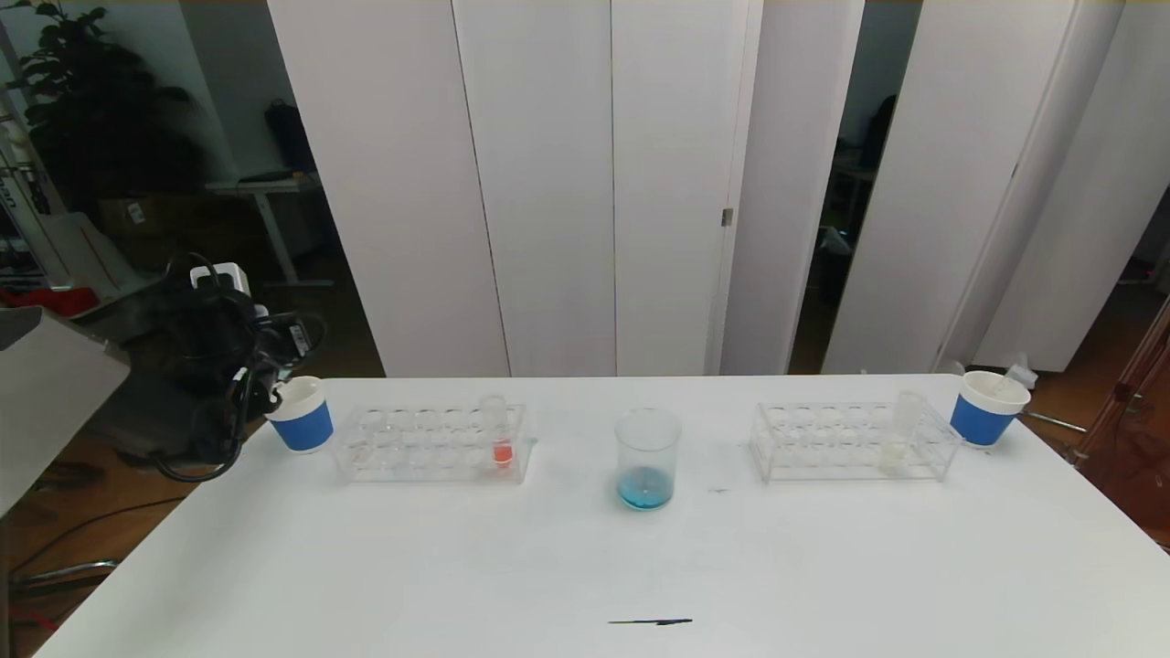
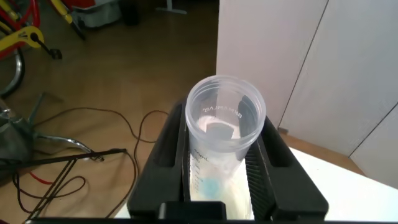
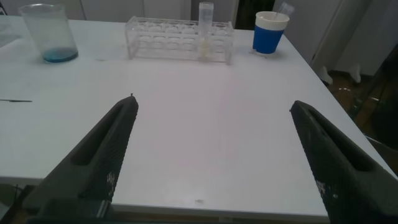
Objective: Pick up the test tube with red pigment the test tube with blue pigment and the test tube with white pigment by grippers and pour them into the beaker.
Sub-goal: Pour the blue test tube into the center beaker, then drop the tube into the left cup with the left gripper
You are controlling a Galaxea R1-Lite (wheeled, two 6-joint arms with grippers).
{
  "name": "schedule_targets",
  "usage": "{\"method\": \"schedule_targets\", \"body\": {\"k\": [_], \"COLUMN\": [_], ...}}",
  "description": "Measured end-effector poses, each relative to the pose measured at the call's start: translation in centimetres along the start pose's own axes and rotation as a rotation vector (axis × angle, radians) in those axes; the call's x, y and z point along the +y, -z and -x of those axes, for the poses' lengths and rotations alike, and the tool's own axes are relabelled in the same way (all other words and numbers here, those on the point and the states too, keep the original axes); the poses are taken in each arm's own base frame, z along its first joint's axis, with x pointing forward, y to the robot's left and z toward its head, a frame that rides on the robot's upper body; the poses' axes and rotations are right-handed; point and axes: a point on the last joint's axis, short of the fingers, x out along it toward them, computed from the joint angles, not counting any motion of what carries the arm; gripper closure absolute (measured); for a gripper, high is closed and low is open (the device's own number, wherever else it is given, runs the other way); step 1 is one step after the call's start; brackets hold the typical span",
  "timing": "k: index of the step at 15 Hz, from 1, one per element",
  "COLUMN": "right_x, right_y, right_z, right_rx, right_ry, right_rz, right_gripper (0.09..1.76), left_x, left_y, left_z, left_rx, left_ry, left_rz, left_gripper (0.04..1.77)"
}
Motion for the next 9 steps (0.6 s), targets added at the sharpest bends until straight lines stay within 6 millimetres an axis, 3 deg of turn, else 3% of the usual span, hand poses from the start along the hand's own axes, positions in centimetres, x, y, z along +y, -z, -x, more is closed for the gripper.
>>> {"method": "schedule_targets", "body": {"k": [5, 9], "right_x": [0.0, 0.0], "right_y": [0.0, 0.0], "right_z": [0.0, 0.0], "right_rx": [0.000, 0.000], "right_ry": [0.000, 0.000], "right_rz": [0.000, 0.000], "right_gripper": [0.10, 0.10], "left_x": [-0.2, -0.2], "left_y": [3.2, 3.8], "left_z": [-0.3, -0.2], "left_rx": [0.096, 0.129], "left_ry": [0.007, 0.010], "left_rz": [-0.018, -0.031], "left_gripper": [1.23, 1.23]}}
